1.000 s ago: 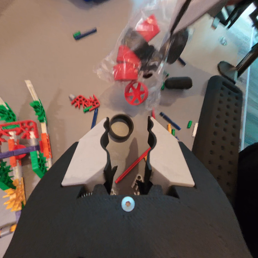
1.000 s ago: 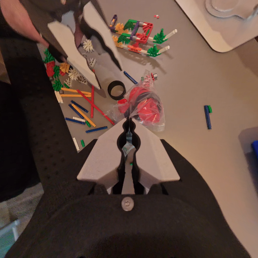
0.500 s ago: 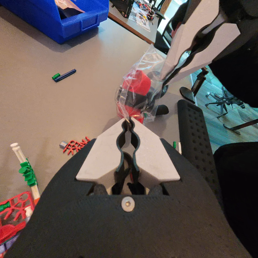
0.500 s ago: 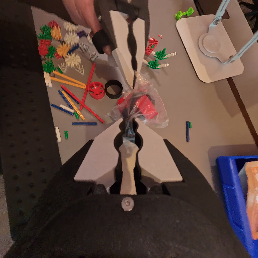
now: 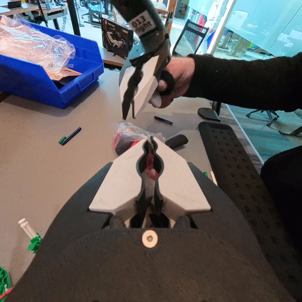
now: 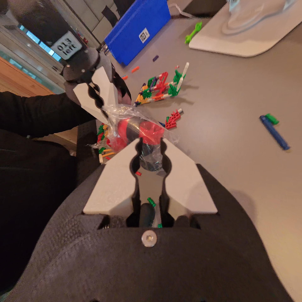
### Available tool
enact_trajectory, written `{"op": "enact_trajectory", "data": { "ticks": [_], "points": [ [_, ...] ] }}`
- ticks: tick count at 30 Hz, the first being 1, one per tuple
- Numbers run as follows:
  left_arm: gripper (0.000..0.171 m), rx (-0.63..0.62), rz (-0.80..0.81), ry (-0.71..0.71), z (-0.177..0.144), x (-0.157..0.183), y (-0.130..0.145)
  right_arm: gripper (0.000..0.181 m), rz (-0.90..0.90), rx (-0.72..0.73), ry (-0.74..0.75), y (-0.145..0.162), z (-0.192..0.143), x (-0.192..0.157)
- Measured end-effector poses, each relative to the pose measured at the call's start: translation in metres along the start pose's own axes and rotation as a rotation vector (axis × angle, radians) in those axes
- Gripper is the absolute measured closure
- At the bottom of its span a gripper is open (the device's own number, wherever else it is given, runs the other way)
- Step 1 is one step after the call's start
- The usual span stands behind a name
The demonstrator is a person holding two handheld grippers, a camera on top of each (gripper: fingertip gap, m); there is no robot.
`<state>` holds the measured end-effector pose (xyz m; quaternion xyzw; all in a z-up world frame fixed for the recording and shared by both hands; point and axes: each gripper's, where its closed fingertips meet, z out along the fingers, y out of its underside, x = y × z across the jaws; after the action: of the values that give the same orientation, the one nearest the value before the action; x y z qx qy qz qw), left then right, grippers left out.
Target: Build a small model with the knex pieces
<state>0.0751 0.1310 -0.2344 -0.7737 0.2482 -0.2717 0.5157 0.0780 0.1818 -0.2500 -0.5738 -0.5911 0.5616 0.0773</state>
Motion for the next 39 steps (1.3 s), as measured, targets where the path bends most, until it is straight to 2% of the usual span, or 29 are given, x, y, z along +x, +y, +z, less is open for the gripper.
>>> {"op": "enact_trajectory", "data": {
  "ticks": [4, 6, 7, 9, 11, 12, 15, 17, 19, 21, 23, 25, 26, 28, 30, 32, 34, 36, 38, 39],
  "points": [
    [0.171, 0.015, 0.039, 0.001, 0.0, 0.003, -0.004, 0.113, 0.138, -0.013, -0.061, 0.012, 0.007, 0.01],
    [0.171, 0.029, 0.052, 0.015, -0.003, 0.008, -0.011, 0.111, 0.181, 0.007, -0.088, 0.014, 0.004, 0.011],
    [0.171, 0.04, 0.06, 0.021, -0.005, 0.01, -0.015, 0.112, 0.2, 0.021, -0.124, 0.014, 0.004, 0.008],
    [0.171, 0.051, 0.078, 0.049, -0.006, 0.015, -0.023, 0.126, 0.22, 0.049, -0.22, 0.01, 0.005, -0.004],
    [0.171, 0.055, 0.1, 0.064, -0.006, 0.017, -0.03, 0.167, 0.193, 0.08, -0.32, 0.004, 0.005, -0.021],
    [0.171, 0.06, 0.103, 0.075, -0.006, 0.018, -0.032, 0.181, 0.179, 0.099, -0.353, 0.001, 0.005, -0.028],
    [0.171, 0.062, 0.068, 0.088, -0.01, 0.012, -0.033, 0.181, 0.114, 0.119, -0.273, -0.012, -0.005, -0.032],
    [0.171, 0.043, 0.024, 0.093, -0.014, 0.006, -0.027, 0.181, -0.004, 0.066, -0.113, -0.024, -0.018, -0.038],
    [0.166, 0.016, 0.002, 0.068, -0.016, -0.002, -0.019, 0.181, -0.183, -0.076, 0.134, -0.03, -0.029, -0.039],
    [0.17, -0.012, -0.032, 0.056, -0.015, -0.008, -0.012, 0.181, -0.259, -0.23, 0.246, -0.025, -0.024, -0.039],
    [0.171, -0.105, -0.046, 0.017, -0.01, -0.015, 0.005, 0.181, -0.29, -0.368, 0.282, -0.01, -0.013, -0.031],
    [0.171, -0.126, -0.049, 0.0, -0.007, -0.018, 0.012, 0.181, -0.331, -0.335, 0.309, -0.025, -0.013, -0.035],
    [0.171, -0.134, -0.068, -0.017, -0.007, -0.021, 0.013, 0.181, -0.319, -0.343, 0.295, -0.023, -0.009, -0.035],
    [0.171, -0.188, -0.092, -0.041, -0.007, -0.027, 0.022, 0.181, -0.33, -0.455, 0.323, -0.005, -0.006, -0.024],
    [0.171, -0.195, -0.09, -0.079, -0.007, -0.032, 0.026, 0.181, -0.337, -0.394, 0.306, -0.019, -0.006, -0.031],
    [0.171, -0.207, -0.159, -0.066, -0.007, -0.032, 0.031, 0.181, -0.313, -0.474, 0.31, -0.004, 0.0, -0.018],
    [0.171, -0.246, -0.162, -0.096, -0.007, -0.035, 0.042, 0.181, -0.315, -0.432, 0.293, -0.011, 0.002, -0.021],
    [0.17, -0.206, -0.171, -0.089, -0.008, -0.032, 0.037, 0.181, -0.3, -0.429, 0.285, -0.013, 0.005, -0.021],
    [0.162, -0.228, -0.197, -0.113, -0.01, -0.039, 0.043, 0.181, -0.328, -0.465, 0.304, -0.013, 0.003, -0.02],
    [0.158, -0.21, -0.203, -0.105, -0.011, -0.038, 0.041, 0.181, -0.329, -0.408, 0.295, -0.025, 0.002, -0.025]
  ]
}}
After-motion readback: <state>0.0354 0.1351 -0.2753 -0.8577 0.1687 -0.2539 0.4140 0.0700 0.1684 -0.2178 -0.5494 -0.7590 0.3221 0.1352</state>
